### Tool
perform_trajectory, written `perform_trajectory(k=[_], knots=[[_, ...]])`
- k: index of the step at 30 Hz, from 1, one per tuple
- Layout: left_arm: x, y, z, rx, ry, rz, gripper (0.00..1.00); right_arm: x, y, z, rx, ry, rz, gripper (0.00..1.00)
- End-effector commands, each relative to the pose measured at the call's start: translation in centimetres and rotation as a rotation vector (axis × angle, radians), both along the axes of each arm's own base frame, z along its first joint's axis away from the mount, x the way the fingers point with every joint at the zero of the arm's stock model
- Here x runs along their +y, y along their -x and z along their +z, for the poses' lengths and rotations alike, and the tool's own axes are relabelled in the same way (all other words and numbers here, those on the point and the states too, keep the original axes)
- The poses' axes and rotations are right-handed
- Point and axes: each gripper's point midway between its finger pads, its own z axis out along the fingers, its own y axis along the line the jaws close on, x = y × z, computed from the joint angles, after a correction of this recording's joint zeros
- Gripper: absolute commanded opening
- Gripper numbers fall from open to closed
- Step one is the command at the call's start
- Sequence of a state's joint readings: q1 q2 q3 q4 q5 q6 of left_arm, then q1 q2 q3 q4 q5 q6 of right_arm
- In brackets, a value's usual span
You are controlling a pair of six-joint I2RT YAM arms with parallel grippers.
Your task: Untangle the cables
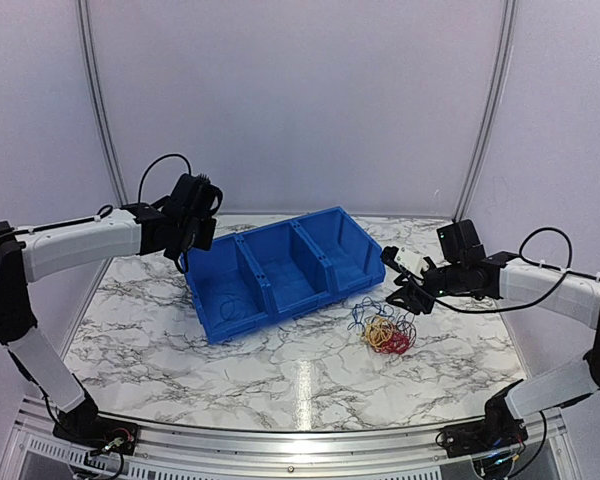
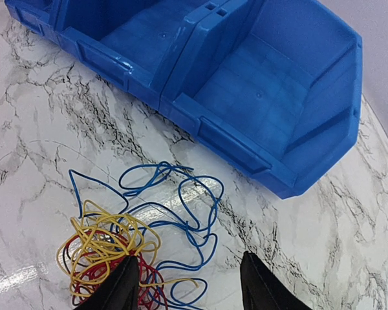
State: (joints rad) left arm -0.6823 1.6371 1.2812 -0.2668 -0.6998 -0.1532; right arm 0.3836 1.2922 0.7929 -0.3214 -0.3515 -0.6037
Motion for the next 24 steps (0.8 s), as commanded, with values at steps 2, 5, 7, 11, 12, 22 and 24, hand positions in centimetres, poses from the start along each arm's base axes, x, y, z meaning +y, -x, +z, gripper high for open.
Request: perform_trajectory(k=[2, 5, 7, 11, 12, 22, 24], knots=[[-2.5, 1.4, 2.3, 0.018, 0.18, -0.123, 0.49, 0.3, -0.2, 0.2, -0.023, 0.009, 0.011, 0.54], [-6.7, 3.1, 2.8, 0.015, 0.174, -0.283, 0.54, 0.3, -0.2, 0.2, -0.022, 0.01, 0.013, 0.54], [-10.3, 4.8, 2.8, 0.019, 0.167, -0.413, 0.56, 0.3, -0.1, 0.1, -0.021, 0.008, 0.014, 0.54], [-17.6, 8.7, 1.7, 0.073, 0.223, -0.648, 0.59, 0.3, -0.1, -0.9, 0.007, 0.031, 0.016, 0.54], [-19.2, 9.4, 1.0, 0.098, 0.245, -0.686, 0.59, 0.4, -0.1, -1.0, 0.017, 0.034, 0.016, 0.54], [-30.1, 17.6, -7.1, 0.229, 0.212, -1.107, 0.56, 0.8, 0.4, -2.0, 0.061, 0.032, 0.044, 0.53], [-31.2, 18.6, -8.7, 0.22, 0.138, -1.166, 0.56, 1.0, 0.6, -2.5, 0.08, 0.039, 0.054, 0.53]])
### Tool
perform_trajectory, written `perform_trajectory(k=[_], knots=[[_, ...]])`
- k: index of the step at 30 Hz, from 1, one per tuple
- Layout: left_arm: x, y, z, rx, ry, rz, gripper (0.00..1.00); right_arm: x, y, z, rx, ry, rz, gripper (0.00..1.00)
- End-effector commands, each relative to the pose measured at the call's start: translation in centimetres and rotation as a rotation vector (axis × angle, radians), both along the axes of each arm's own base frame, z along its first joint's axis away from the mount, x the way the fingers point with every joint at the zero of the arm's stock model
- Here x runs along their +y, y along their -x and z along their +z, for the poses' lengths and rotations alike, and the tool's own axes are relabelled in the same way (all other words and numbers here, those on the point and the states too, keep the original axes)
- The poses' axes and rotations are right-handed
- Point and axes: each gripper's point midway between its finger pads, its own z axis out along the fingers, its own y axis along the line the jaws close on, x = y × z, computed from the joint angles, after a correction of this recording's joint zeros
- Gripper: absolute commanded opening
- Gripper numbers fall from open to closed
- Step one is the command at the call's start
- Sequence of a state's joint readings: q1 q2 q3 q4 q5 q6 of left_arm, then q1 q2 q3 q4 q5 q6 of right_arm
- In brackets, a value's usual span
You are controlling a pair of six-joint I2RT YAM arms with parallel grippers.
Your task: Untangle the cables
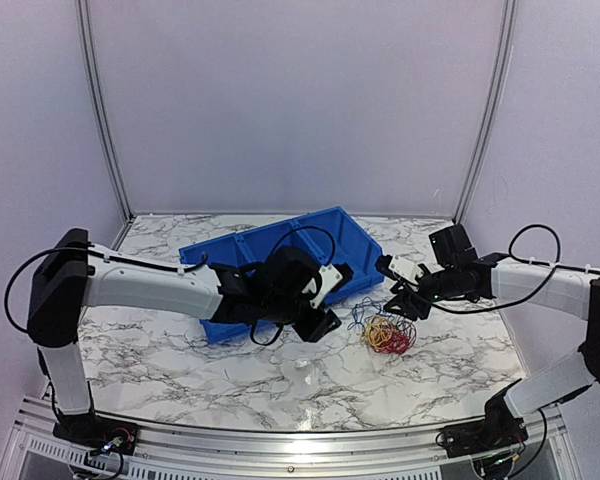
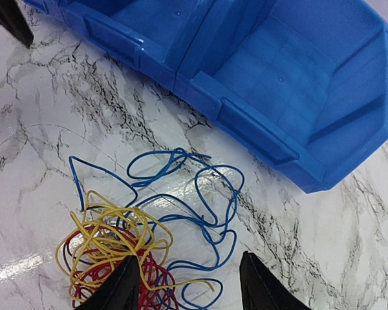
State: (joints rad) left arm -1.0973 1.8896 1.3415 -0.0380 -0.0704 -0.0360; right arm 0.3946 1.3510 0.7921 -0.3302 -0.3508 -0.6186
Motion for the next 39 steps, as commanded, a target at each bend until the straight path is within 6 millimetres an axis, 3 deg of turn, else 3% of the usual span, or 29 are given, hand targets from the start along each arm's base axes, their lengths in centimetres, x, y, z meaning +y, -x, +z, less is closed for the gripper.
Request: perform_trajectory(k=[1, 5, 17, 20, 25, 30, 39], knots=[[-3.8, 2.4, -1.5, -0.109, -0.035, -0.199, 0.56, 0.8, 0.3, -0.5, 0.032, 0.008, 0.037, 0.54], [-4.6, 1.3, -3.5, -0.18, -0.078, -0.188, 0.56, 1.1, 0.7, -1.2, 0.058, 0.017, 0.057, 0.53], [-6.3, -1.6, -5.3, -0.299, -0.081, -0.111, 0.45, 1.7, 2.5, -2.8, 0.151, 0.021, 0.131, 0.56], [-6.6, -2.0, -5.2, -0.33, -0.061, -0.105, 0.35, 1.6, 2.4, -3.4, 0.169, 0.041, 0.119, 0.56], [-6.8, -2.4, -4.9, -0.355, -0.032, -0.085, 0.05, 1.4, 2.1, -3.8, 0.173, 0.051, 0.105, 0.56], [-5.9, -2.2, -3.1, -0.36, 0.033, -0.041, 0.0, 0.7, 1.7, -5.0, 0.173, 0.093, 0.073, 0.56], [-0.6, -0.4, 3.7, -0.325, 0.226, 0.091, 0.0, -0.7, 1.2, -8.0, 0.197, 0.191, 0.022, 0.44]])
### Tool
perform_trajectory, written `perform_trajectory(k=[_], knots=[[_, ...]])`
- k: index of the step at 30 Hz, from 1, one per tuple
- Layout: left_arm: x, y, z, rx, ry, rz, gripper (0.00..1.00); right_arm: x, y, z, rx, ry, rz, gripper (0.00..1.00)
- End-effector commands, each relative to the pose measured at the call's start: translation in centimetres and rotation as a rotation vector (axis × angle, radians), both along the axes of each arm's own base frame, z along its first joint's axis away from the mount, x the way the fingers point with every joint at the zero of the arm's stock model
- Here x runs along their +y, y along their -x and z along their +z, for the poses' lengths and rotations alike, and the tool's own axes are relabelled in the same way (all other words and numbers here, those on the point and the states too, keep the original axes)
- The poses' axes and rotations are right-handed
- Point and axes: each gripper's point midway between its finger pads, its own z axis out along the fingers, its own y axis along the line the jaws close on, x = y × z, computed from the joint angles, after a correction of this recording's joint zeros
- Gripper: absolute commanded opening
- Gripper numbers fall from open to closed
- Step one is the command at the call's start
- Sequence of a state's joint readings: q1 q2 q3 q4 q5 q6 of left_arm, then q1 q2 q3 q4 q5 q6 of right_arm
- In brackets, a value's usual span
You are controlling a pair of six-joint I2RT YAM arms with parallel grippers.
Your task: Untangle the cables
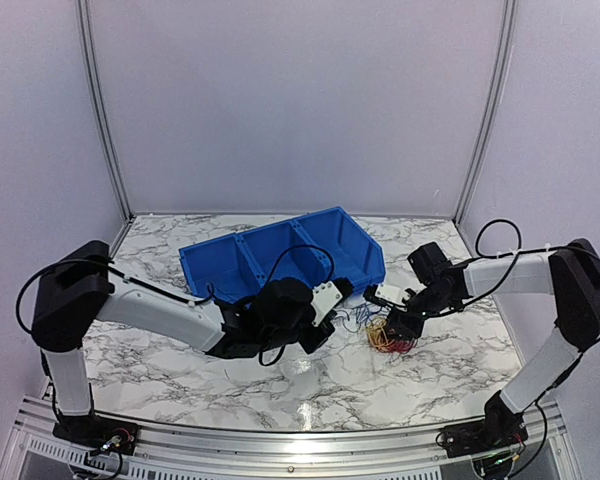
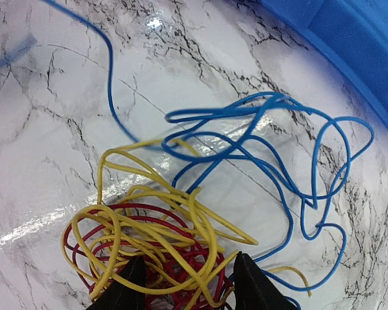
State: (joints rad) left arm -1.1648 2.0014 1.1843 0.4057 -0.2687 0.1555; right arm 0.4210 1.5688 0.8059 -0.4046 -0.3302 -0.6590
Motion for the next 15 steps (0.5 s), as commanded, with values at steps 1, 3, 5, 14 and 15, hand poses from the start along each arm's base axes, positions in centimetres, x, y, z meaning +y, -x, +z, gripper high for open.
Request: perform_trajectory(k=[1, 3, 5, 14, 15], knots=[[1.9, 0.5, 7.6, -0.014, 0.249, 0.076, 0.0, -0.5, -0.9, -0.7, -0.03, 0.059, -0.018, 0.41], [3.1, 1.2, 8.3, -0.004, 0.285, 0.093, 0.0, -0.7, -0.7, -1.4, -0.012, 0.074, -0.015, 0.31], [4.4, 1.8, 9.1, 0.001, 0.317, 0.113, 0.0, -0.9, -0.5, -2.1, 0.005, 0.091, -0.015, 0.24], [11.6, 4.3, 18.3, -0.139, 0.475, 0.194, 0.0, -1.9, 0.0, -4.5, 0.082, 0.158, -0.03, 0.09], [12.9, 4.4, 19.8, -0.161, 0.504, 0.21, 0.0, -1.9, 0.0, -4.6, 0.084, 0.161, -0.03, 0.09]])
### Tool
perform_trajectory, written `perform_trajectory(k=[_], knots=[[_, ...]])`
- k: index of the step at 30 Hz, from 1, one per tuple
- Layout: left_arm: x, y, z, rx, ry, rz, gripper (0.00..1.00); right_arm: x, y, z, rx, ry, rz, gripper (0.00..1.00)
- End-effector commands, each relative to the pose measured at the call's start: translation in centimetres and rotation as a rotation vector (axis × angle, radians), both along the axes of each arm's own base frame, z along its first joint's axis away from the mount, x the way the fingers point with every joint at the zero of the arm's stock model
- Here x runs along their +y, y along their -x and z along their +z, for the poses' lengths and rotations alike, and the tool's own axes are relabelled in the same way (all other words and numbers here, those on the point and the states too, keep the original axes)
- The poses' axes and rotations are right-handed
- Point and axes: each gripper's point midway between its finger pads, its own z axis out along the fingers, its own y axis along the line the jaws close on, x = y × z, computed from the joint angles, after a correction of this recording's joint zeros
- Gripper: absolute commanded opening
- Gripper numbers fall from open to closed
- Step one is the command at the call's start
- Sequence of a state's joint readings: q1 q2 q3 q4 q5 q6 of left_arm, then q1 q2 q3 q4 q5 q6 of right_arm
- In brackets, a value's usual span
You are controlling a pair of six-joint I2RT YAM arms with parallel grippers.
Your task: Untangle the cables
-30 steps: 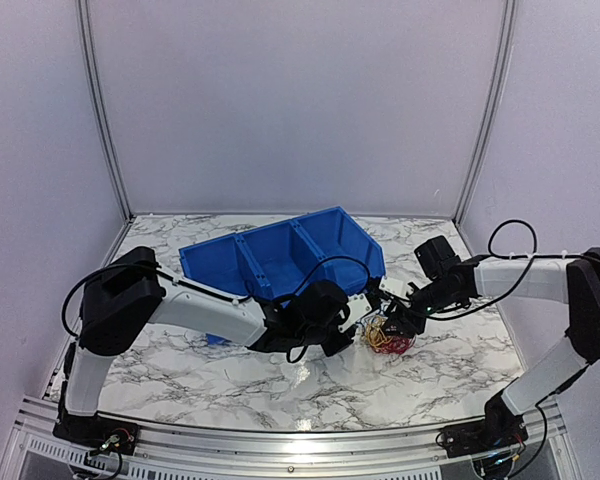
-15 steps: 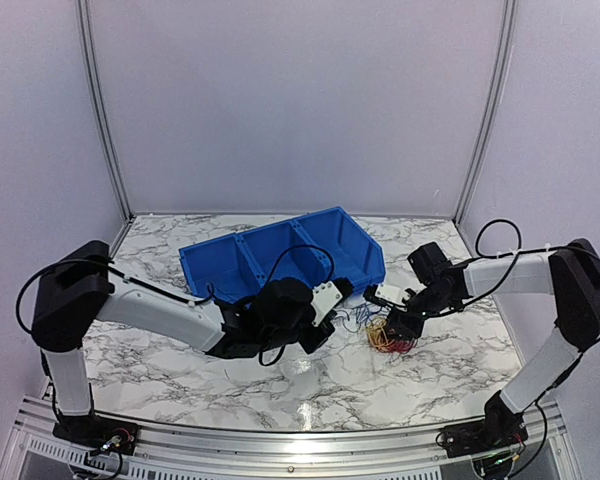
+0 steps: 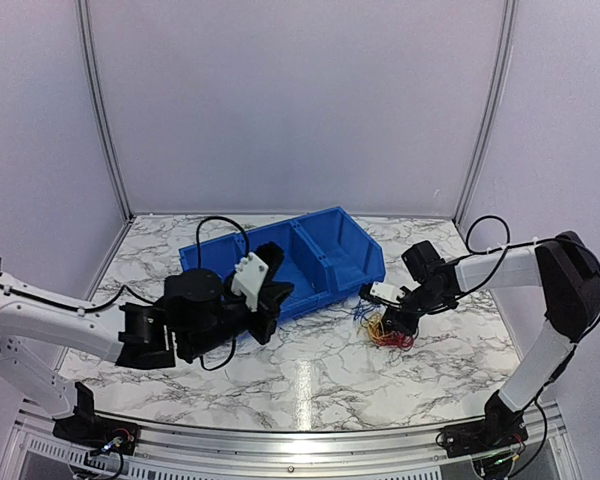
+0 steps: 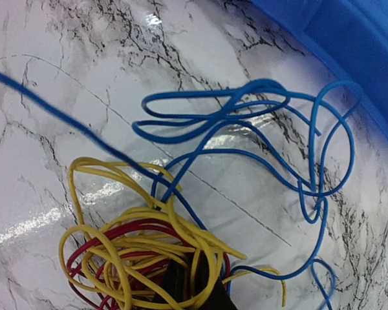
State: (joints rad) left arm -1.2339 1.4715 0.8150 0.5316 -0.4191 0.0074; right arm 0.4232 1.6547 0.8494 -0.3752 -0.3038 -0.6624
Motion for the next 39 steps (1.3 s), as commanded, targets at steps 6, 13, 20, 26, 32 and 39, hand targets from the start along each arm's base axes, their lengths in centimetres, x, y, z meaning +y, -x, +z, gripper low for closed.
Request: perform_trajectory(k=[6, 13, 20, 26, 32, 39], knots=[[12.4, 1.2, 16.1, -0.223, 0.309, 0.211, 0.0, -2.8, 1.4, -3.7, 0.093, 0.145, -0.043, 0.07], [19.8, 2.9, 23.2, -0.291, 0.388, 0.279, 0.0, -3.5, 1.3, -4.2, 0.107, 0.168, -0.061, 0.09], [21.9, 3.9, 26.0, -0.3, 0.426, 0.263, 0.0, -3.7, 1.2, -4.3, 0.108, 0.173, -0.067, 0.09], [21.6, 4.3, 29.4, -0.32, 0.397, 0.227, 0.0, -4.0, 1.3, -4.6, 0.112, 0.184, -0.073, 0.09], [21.2, 4.6, 34.7, -0.357, 0.406, 0.199, 0.0, -4.2, 1.0, -4.3, 0.104, 0.183, -0.081, 0.09], [20.9, 3.8, 37.6, -0.408, 0.359, 0.258, 0.0, -4.2, 0.5, -3.7, 0.072, 0.183, -0.09, 0.23]])
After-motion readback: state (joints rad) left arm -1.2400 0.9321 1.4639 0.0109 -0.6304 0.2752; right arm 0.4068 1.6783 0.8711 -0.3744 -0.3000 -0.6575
